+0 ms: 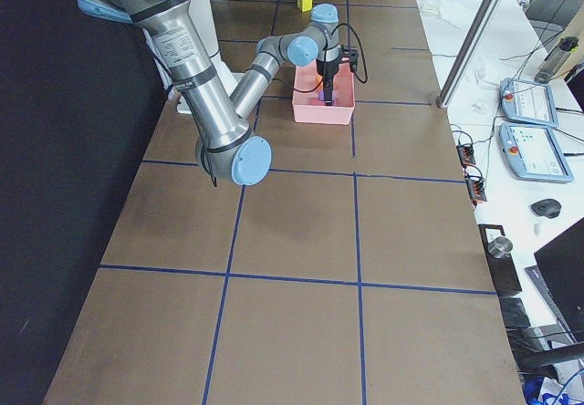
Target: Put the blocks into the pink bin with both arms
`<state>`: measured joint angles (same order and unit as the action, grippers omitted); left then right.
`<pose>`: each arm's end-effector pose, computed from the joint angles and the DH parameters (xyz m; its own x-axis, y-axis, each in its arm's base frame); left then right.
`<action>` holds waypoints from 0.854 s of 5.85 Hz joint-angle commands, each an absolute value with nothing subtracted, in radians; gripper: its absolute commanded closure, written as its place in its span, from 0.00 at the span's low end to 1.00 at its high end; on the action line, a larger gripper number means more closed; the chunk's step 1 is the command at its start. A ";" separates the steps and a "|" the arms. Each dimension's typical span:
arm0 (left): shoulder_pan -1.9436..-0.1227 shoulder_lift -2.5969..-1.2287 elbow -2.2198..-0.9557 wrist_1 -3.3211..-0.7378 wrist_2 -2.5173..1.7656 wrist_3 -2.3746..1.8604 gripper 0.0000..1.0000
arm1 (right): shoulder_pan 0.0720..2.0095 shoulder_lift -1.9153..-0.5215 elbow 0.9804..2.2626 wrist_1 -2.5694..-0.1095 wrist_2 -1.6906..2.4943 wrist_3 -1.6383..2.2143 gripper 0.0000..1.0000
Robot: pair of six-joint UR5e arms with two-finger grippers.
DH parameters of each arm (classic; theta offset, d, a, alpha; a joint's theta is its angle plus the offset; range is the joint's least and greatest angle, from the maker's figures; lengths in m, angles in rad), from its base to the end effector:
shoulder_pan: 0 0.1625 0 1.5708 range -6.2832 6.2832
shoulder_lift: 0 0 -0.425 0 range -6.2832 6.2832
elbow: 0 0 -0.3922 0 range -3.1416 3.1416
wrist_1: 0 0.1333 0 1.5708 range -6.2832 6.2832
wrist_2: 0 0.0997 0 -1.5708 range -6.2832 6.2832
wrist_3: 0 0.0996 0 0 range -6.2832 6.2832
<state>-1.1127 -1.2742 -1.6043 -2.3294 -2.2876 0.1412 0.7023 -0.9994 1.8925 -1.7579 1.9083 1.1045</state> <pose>0.1063 -0.3690 0.6896 0.4779 0.7185 -0.5053 -0.4609 0.6948 0.5521 -0.4028 -0.4723 0.2213 0.7192 0.0529 0.6928 -0.1368 0.9884 0.0666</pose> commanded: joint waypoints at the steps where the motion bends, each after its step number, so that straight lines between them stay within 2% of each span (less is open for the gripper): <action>1: -1.111 -1.282 -1.579 -2.327 -2.287 0.134 0.00 | 0.703 -1.006 1.893 -1.758 1.908 1.103 0.00; 3: -1.108 -1.327 -1.508 -2.336 -2.286 0.130 0.00 | 0.703 -1.015 1.897 -1.758 1.907 1.104 0.00; 5: -1.092 -1.328 -1.505 -2.329 -2.287 0.130 0.00 | 0.701 -1.020 1.899 -1.756 1.907 1.104 0.00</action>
<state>-1.1009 -1.3264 -1.5081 -2.3309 -2.2868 0.1306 0.7015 -1.0185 1.8983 -1.7568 1.9068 1.1044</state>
